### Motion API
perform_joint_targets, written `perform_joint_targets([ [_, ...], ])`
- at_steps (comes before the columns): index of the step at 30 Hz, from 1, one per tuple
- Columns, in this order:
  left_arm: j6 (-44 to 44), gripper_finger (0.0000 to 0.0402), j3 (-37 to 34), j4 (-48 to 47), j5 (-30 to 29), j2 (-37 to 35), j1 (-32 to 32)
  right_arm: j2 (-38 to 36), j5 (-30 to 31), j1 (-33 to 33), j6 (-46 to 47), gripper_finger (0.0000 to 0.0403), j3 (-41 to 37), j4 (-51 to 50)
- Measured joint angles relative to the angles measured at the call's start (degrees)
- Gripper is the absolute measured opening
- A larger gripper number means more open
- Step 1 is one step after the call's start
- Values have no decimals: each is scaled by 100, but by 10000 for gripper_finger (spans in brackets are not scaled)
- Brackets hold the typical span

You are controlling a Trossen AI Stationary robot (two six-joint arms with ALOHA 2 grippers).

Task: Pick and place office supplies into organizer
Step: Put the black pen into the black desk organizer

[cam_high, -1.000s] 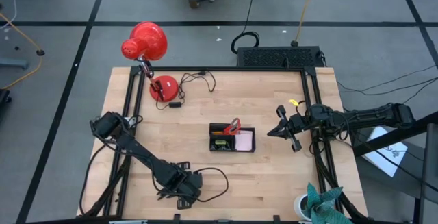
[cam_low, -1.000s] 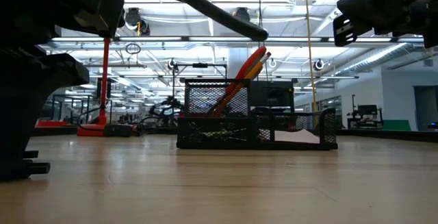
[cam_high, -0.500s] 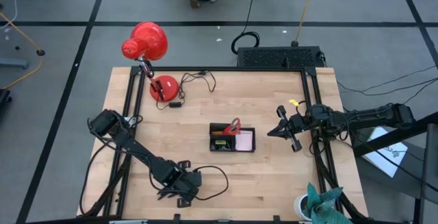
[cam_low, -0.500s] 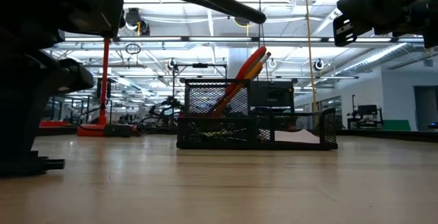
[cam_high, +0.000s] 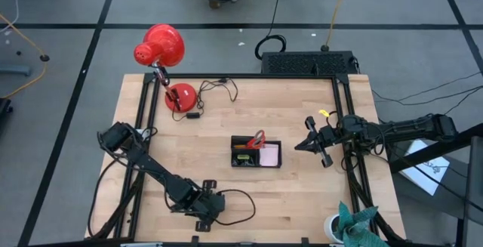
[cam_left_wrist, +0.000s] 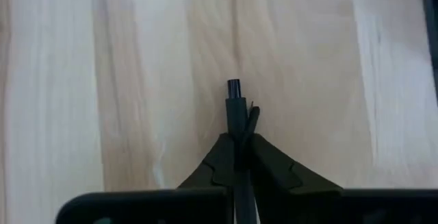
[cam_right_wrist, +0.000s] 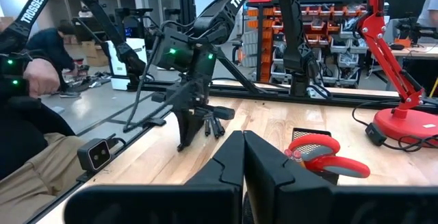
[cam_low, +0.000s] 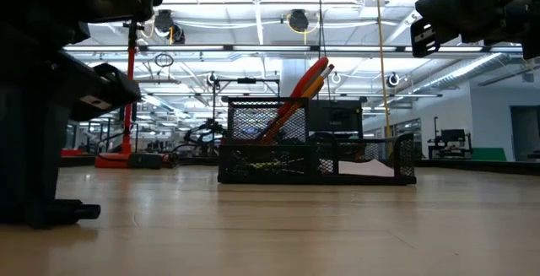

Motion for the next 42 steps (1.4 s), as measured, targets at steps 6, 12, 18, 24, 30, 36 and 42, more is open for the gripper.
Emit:
perform_joint_targets([
  [6,378,8,121,66,-332,-22,11,0,0,0,0,0,0,0],
  [12,970,20,195,-107,-1110,-181,147,0,0,0,0,0,0,-4],
  [18,1480,13,210,-2,-2276,-650,315,20,0,0,23,0,0,-1],
  [24,2242,14,216,121,-3671,-1316,442,63,0,0,7,0,0,5],
  [30,3570,7,227,1304,-4287,-1648,880,65,0,0,7,0,0,32],
  [36,4658,15,43,2829,-3134,-1631,1574,65,-13,0,8,0,0,46],
  [42,4753,7,-965,4877,-1937,-1623,2328,65,-16,0,79,0,0,42],
])
